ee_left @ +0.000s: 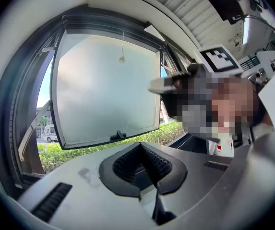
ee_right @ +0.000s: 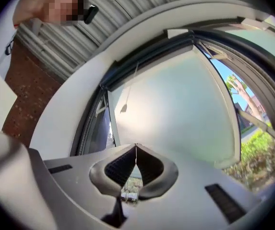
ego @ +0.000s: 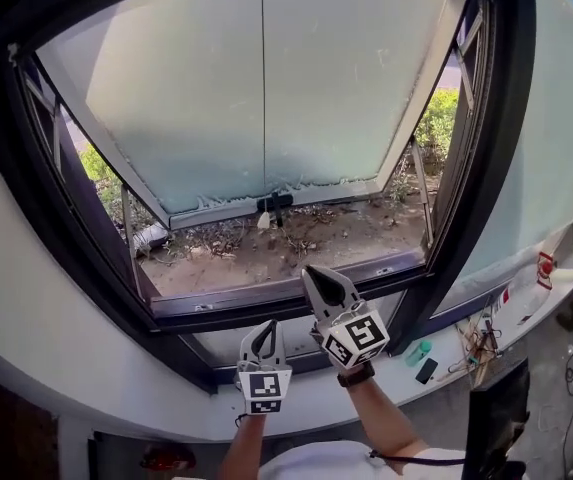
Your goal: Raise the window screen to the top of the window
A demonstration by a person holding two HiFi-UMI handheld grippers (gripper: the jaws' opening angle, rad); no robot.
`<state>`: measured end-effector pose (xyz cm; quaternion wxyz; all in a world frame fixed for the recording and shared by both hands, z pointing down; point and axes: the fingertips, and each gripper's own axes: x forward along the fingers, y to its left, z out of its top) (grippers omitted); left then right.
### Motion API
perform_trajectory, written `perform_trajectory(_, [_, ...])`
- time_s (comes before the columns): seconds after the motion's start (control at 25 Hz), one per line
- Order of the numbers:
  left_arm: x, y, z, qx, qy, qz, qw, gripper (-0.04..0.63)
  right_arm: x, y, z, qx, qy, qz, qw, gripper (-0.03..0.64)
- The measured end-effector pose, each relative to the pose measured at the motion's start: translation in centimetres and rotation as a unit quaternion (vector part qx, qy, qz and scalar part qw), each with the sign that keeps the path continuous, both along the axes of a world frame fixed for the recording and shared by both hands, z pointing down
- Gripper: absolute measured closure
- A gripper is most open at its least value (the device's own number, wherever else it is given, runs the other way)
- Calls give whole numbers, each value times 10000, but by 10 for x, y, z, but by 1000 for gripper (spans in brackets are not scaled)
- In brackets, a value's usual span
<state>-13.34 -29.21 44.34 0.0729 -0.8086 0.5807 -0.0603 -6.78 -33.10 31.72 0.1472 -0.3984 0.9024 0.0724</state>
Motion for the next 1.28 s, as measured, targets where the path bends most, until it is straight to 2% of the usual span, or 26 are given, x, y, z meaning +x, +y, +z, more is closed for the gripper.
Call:
perform_trajectory(0.08, [1, 2, 9, -132, 94, -7, 9999, 594, 14, -3, 62, -930, -132, 180, 9954, 612])
perform_trajectory(0.16, [3, 5, 20, -294, 211, 9, 9993, 594, 26, 1, 116, -1684, -87, 343, 9851, 612])
perform_trajectory(0.24, [2, 7, 33, -454, 339, -33, 9984, 594, 29, 9, 146, -1932, 259, 406, 9800, 613])
perform_trajectory(0.36, [-5, 5, 41, -570, 509, -162, 9969, 594, 27, 16, 149, -1648, 780, 536, 9818, 614])
perform_trajectory(0.52, [-10, 3, 35, -463, 691, -217, 9963, 594, 27, 18, 133, -1224, 1238, 752, 9819, 614])
perform_trajectory(0.72, [-18, 2, 21, -265, 802, -298, 9960, 594, 24, 21, 120, -1010, 1230, 706, 9847, 614])
perform_trajectory(1.28, [-19, -3, 5, -73, 800, -229, 9965, 594, 21, 17, 116, -993, 1172, 665, 9859, 614])
